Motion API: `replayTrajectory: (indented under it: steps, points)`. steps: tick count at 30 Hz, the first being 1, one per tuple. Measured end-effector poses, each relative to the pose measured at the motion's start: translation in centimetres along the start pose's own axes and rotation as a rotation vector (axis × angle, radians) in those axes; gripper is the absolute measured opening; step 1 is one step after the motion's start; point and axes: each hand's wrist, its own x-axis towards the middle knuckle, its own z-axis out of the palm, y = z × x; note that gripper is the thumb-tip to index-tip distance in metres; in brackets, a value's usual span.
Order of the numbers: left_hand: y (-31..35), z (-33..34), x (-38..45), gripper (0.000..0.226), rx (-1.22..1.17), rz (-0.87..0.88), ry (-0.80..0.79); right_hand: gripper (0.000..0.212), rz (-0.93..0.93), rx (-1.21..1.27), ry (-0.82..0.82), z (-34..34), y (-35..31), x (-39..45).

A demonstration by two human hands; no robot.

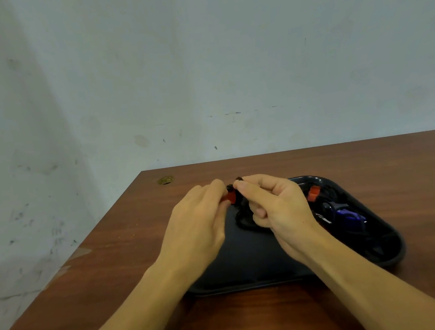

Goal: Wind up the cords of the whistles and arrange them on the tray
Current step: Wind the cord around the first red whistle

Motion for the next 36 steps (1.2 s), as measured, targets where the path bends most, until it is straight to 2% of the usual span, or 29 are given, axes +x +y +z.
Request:
replayTrajectory:
  steps: [3, 7, 10, 12, 15, 17, 20, 25, 29, 32, 36]
  points:
    - [0.2, -0.2, 0.0, 0.011, 0.092, 0.115, 0.022, 0.020, 0.003, -0.031, -0.017, 0.1, 0.0, -0.1]
    - [0.3, -0.6, 0.1, 0.003, 0.193, 0.218, 0.060, 0.023, -0.195, -0.290, -0.009, 0.1, -0.2, -0.1]
    - [0.0, -0.6, 0.2, 0.011, 0.234, 0.262, 0.067, 0.022, -0.203, -0.376, -0.046, 0.2, -0.2, -0.2]
    - [-0.1, -0.7, 0.1, 0.022, 0.138, 0.235, 0.052, 0.021, -0.147, -0.293, -0.098, 0.3, -0.2, -0.4]
    - [0.4, -1.0, -0.3, 0.049, -0.227, 0.111, 0.003, 0.021, -0.079, -0.108, -0.174, 0.7, -0.3, -0.7]
    - [0.8, -0.9, -0.4, 0.053, -0.420, 0.029, 0.028, 0.021, -0.061, -0.013, -0.155, 0.7, -0.3, -0.6]
    - [0.3, -0.7, -0.1, 0.046, -0.351, -0.033, 0.171, 0.017, -0.079, 0.028, -0.094, 0.6, -0.3, -0.5]
    - [-0.5, -0.6, 0.1, 0.034, -0.556, -0.093, -0.036, 0.019, -0.114, -0.005, -0.111, 0.9, -0.1, -0.5]
    - [-0.3, -0.4, 0.0, 0.029, -0.631, -0.158, -0.041, 0.022, -0.074, -0.040, -0.160, 0.5, -0.3, -0.4]
    - [-0.3, -0.6, 0.0, 0.031, -0.696, -0.217, -0.019, 0.032, 0.005, 0.031, -0.210, 0.1, -0.6, -0.2]
    - [0.3, -0.6, 0.0, 0.035, -0.740, -0.213, -0.046, 0.032, 0.056, 0.060, -0.244, -0.5, -0.7, 0.1]
